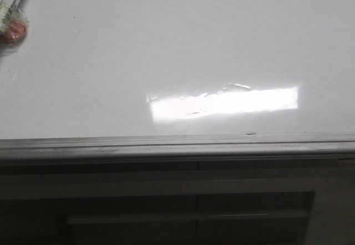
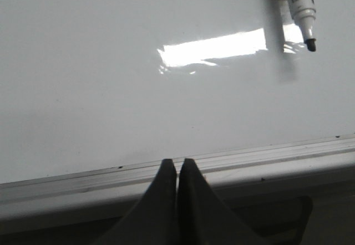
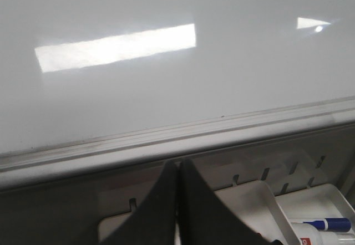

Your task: Write number 0 on whiteboard

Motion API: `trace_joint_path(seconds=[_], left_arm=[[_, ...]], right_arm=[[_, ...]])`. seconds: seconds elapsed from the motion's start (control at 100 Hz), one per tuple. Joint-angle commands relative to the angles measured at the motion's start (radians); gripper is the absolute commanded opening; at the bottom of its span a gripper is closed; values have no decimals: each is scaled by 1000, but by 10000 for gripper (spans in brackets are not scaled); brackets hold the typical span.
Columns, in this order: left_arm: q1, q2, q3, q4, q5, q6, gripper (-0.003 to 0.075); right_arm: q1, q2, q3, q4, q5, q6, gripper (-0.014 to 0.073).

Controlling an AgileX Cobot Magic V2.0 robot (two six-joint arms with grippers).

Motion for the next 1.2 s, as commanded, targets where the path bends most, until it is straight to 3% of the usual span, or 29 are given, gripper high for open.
trace_joint_path(seconds=[0.0,0.12,0.22,0.3,0.41,0.68,0.82,0.92,1.02,1.09,1.19], left_arm=[[3,-27,31,-7,-47,-7,-20],[3,-27,31,-46,-80,-7,-20],[3,-27,31,-132,-153,-7,-20],[3,-27,31,-311,-217,-7,-20],[3,-27,31,-598,-248,-7,-20],[3,-27,28,-927,-281,-7,-20],[3,-23,-39,-874,-217,58,-20],[3,12,-135,-757,-160,150,-19],[3,103,-271,-600,-68,212,-7],[3,197,-368,-493,22,237,68],[3,349,-493,-398,144,237,256]], right_arm=[[0,-18,12,-15,-93,-6,-69],[0,-18,12,12,-234,-4,-69],[0,-18,12,176,-406,1,-69],[0,-18,12,311,-480,23,-69],[0,-18,12,362,-438,37,-69],[5,-18,-70,396,-362,151,-69],[39,-6,-222,394,-192,100,-68],[90,36,-338,394,-42,-86,-60],[153,105,-444,394,76,-216,19],[195,158,-493,394,132,-257,130],[243,226,-532,394,167,-270,280]])
